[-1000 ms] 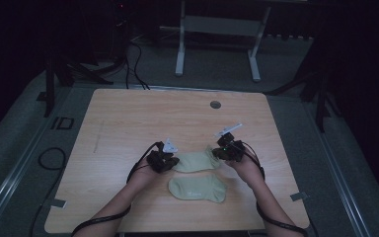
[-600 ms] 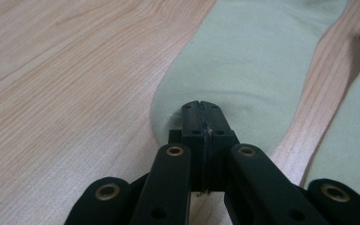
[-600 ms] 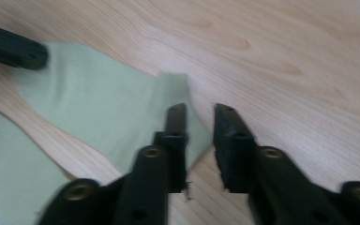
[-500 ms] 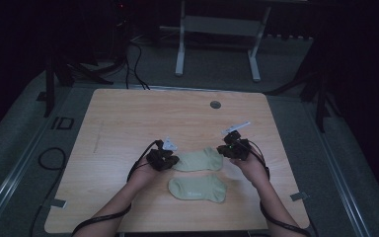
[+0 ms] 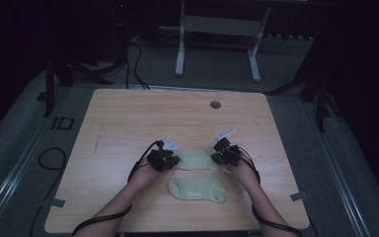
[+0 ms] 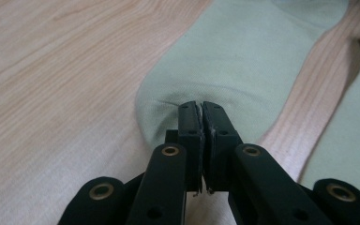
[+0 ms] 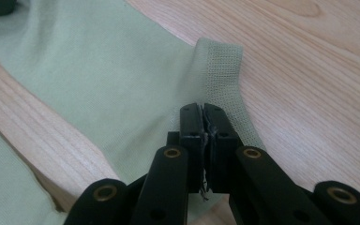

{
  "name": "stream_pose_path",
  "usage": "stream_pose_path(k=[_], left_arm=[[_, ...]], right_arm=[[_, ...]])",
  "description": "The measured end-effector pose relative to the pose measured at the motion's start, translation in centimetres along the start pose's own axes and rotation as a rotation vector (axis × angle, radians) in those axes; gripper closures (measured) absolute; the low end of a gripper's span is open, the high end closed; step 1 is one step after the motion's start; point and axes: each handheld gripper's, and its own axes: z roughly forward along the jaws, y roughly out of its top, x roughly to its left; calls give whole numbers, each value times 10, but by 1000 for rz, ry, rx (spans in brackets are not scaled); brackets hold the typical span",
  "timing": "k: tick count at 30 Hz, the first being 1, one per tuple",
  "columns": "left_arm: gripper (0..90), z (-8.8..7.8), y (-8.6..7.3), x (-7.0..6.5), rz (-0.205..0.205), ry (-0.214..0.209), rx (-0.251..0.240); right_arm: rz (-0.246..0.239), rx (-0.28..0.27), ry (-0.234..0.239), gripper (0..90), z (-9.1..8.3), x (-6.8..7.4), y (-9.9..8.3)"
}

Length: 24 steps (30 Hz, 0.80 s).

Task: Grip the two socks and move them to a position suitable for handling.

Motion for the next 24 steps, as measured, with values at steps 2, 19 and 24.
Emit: stream_pose_path(k=[2,19,24], left_arm=[[864,1,2,2,3,2,5],[863,5,4,4,-26,-15,-11],[863,5,4,6,-28,-12,-12]], right_arm=[[16,-1,-2,870,-1,-4,-3],[65,-8,-14,870,-3,-19,-7],[60,2,-10,870,-2,-20,-4]])
